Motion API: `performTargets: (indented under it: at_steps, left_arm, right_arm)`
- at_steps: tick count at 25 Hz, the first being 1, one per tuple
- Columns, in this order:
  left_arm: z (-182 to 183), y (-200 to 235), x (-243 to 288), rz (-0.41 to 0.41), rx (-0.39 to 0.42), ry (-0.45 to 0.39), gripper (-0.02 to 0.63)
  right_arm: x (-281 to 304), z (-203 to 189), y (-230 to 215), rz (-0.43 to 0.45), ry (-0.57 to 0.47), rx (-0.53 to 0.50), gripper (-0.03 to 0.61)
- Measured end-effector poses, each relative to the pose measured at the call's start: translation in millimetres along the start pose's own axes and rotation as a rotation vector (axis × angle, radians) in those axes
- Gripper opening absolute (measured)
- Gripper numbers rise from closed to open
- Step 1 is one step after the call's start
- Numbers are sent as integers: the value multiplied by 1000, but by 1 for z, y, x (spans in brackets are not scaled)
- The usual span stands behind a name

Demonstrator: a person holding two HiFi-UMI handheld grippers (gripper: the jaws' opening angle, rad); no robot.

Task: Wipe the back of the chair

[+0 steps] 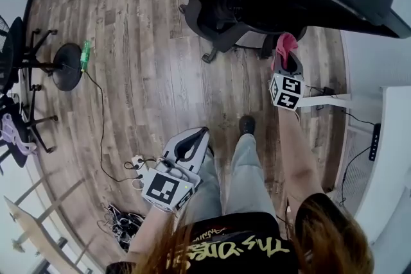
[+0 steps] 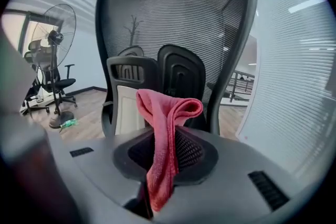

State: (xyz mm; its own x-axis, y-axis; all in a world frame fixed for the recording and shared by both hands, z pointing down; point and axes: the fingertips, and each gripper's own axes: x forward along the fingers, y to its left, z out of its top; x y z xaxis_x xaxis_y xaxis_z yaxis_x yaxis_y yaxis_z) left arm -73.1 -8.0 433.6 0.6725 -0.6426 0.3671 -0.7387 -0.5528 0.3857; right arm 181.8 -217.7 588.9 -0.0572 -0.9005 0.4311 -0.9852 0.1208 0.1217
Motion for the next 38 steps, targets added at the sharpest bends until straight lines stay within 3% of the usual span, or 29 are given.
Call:
performTargets:
  at_steps: [7,11,15,19,23,27,31,33,35,38]
  left_arm:
    - [-10,6,-8,41,-7,6,-6]
    - [-18,10,-15,55,-22,40,-6]
    - [-19,11,-16,56,-28,38,-6]
    - [-21,13,-16,52,-31,34,-6]
    - [-19,11,-16,37,-20,30,-6]
    - [-21,11,-20,33,-18,48,-6]
    - [-22,11,-23,36,-13,34,-6]
    - [-21,11,-27,32,-6,28,-6]
    - [-22,12,-32,26,-8,21,-6]
    - [-28,10,-30,3,-8,29,-6]
  right_arm:
    - [33,-4,30,54,12,-101,66]
    - [37,-6,43,4,6,-89,66]
    - [37,-8,54,8,8,-84,66]
    - [37,-10,89,57,29,-95,66]
    - [43,-2,133,147,40,-177,66]
    - [48,2,152,164,59,-165,66]
    - [52,13,199,321,24,-392,66]
    - [51,24,210,363,3,-450,66]
    - [43,25,207,359,5,-412,66]
    - [22,-2,183,335,35,-303,66]
